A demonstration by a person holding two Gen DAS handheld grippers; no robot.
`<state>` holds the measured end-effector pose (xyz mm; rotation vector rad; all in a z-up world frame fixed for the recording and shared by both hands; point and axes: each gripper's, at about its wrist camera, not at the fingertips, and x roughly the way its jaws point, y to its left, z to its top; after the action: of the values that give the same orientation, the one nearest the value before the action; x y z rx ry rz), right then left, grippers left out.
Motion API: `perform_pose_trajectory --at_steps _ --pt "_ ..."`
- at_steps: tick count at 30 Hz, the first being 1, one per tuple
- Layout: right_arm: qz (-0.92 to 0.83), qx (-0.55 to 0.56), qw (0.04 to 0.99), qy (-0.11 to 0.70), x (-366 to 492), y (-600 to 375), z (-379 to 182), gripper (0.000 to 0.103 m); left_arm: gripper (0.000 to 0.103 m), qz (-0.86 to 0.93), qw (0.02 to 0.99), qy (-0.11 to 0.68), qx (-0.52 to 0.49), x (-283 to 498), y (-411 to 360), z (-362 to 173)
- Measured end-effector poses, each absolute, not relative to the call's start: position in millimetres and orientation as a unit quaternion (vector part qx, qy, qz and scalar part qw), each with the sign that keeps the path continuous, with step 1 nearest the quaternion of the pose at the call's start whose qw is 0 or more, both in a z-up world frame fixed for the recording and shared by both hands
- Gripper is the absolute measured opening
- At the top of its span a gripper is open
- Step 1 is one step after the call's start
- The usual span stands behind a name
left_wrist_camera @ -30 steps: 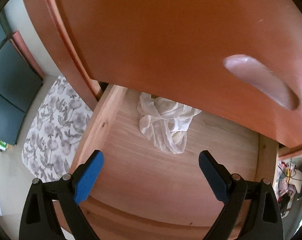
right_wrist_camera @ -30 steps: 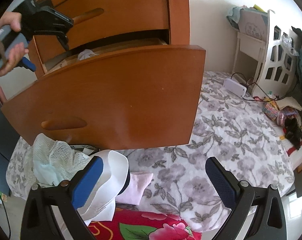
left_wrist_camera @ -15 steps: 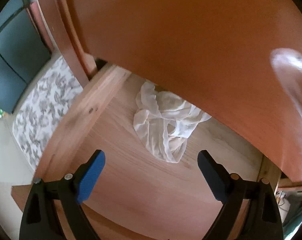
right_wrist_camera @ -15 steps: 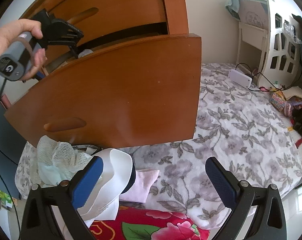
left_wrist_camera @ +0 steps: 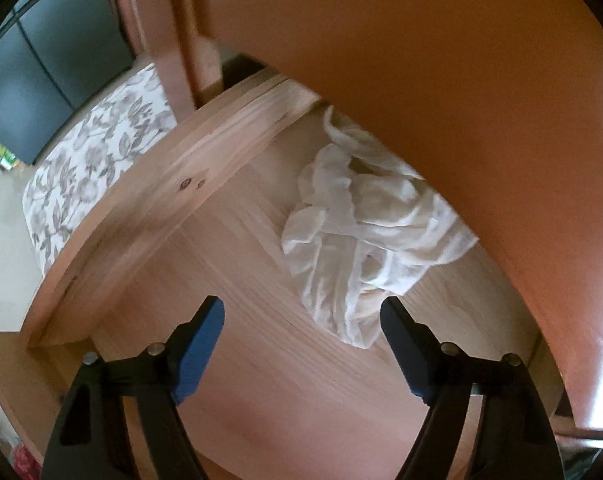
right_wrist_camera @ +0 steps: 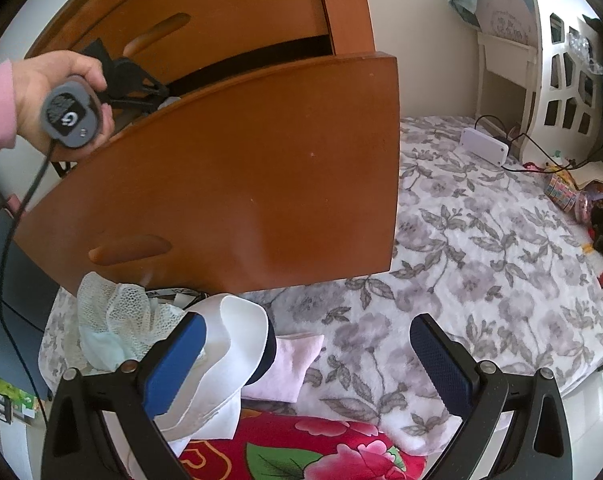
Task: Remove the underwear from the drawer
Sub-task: 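Reach the left gripper into the drawer toward the white sheer cloth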
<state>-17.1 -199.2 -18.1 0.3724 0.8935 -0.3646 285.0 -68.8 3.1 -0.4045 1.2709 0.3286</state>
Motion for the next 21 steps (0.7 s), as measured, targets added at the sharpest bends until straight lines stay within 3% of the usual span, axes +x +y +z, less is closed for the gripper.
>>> perform_pose_trajectory --at_steps 7,10,18,21 --pt "-0.17 0.188 0.867 0.43 -16 -201 -21 0.103 0.074 0.166 0.767 0.585 -0.206 287 -67 -3" --pt "-0.169 0.191 0.866 0.43 -16 -202 -22 0.103 0.065 0.175 0.765 0.58 -0.218 286 -65 -7" --pt "-0.165 0.199 0.864 0.431 -16 -205 -25 0.103 0.06 0.176 0.764 0.577 -0.229 287 -68 -11" --pt "-0.165 0.201 0.864 0.432 -16 -205 -26 0.103 0.051 0.183 0.765 0.578 -0.22 288 -71 -10"
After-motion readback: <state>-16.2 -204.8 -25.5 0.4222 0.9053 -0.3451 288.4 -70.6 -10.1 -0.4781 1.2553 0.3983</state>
